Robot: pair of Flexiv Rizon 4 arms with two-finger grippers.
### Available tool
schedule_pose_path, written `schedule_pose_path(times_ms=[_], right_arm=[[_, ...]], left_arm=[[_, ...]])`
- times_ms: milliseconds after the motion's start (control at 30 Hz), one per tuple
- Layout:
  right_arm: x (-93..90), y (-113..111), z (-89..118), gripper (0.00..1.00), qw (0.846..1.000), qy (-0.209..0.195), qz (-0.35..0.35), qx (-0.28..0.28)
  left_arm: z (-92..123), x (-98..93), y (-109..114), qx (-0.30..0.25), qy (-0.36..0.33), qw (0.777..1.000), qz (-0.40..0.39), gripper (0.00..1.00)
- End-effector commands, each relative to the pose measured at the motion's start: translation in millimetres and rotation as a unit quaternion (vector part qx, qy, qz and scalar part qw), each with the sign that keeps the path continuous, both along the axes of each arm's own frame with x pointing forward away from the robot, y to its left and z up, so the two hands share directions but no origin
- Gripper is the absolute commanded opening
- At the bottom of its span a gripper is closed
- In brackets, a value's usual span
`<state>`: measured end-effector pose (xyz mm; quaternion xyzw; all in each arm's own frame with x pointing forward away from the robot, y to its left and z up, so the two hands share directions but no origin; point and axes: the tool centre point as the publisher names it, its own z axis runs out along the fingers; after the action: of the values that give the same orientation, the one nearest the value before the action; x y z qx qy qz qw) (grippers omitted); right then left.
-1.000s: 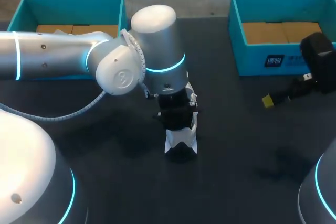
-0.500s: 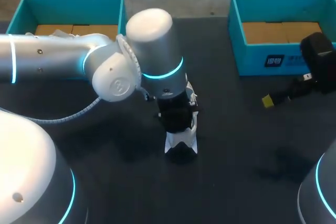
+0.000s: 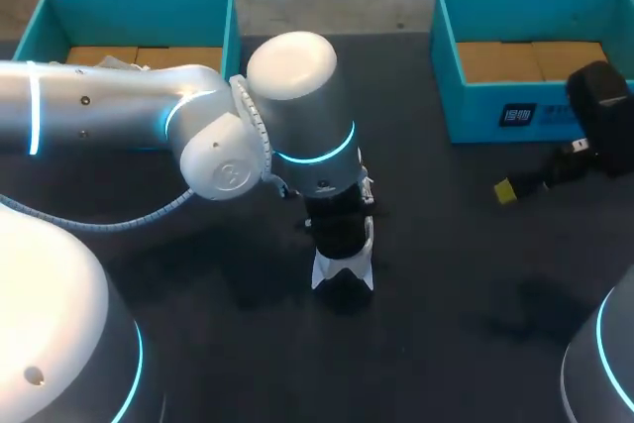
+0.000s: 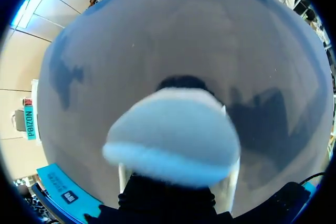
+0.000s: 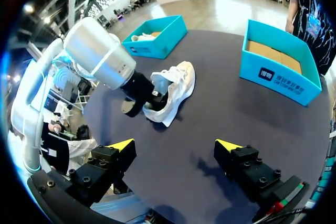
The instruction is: Take the shoe out of the shoebox, open the shoe tongue, remove and reinsert the insole, then place the shoe into the shoebox
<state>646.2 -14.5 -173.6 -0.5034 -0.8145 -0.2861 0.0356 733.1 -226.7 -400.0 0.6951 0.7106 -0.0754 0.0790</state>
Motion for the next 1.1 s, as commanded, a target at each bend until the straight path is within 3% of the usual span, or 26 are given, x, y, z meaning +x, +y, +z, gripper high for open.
schedule_pose_path(times_ms=[33, 233, 600, 733, 800, 833, 900, 967, 1000, 1100], right_arm=[[-2.2, -0.4, -1.3, 1.0, 1.0, -0.002, -0.001, 0.0], [-2.2, -0.4, -1.3, 1.0, 1.0, -0.002, -0.001, 0.0], [-2.2, -0.4, -1.3, 1.0, 1.0, -0.002, -0.001, 0.0], [-2.2, -0.4, -1.3, 1.0, 1.0, -0.002, -0.001, 0.0], [-2.2, -0.4, -1.3, 1.0, 1.0, -0.002, -0.001, 0.0], [-2.2, -0.4, -1.3, 1.0, 1.0, -0.002, -0.001, 0.0], [-2.2, -0.4, -1.3, 1.0, 1.0, -0.002, -0.001, 0.0], [-2.2, -0.4, -1.3, 1.0, 1.0, -0.002, -0.001, 0.0], [-2.2, -0.4, -1.3, 1.0, 1.0, -0.002, -0.001, 0.0], [-2.2, -0.4, -1.3, 1.0, 1.0, -0.002, -0.001, 0.0]], left_arm=[[22.6, 3.7, 3.5, 0.006, -0.037, 0.999, -0.001, 0.0], [40.0, 16.8, 5.3, 0.017, -0.087, 0.996, -0.006, 0.0], [49.6, 37.9, 13.8, 0.041, -0.137, 0.99, 0.001, 0.0], [51.0, 39.2, 17.8, 0.047, -0.134, 0.99, 0.008, 0.1], [50.1, 39.8, 18.8, 0.048, -0.131, 0.99, 0.01, 0.23], [49.7, 40.0, 19.5, 0.049, -0.131, 0.99, 0.011, 0.4], [49.5, 40.5, 20.8, 0.051, -0.131, 0.99, 0.012, 0.58], [48.6, 42.8, 22.2, 0.053, -0.13, 0.99, 0.012, 0.91], [47.9, 43.9, 22.4, 0.057, -0.13, 0.99, 0.011, 1.0], [46.7, 45.6, 22.8, 0.064, -0.129, 0.99, 0.006, 1.0]])
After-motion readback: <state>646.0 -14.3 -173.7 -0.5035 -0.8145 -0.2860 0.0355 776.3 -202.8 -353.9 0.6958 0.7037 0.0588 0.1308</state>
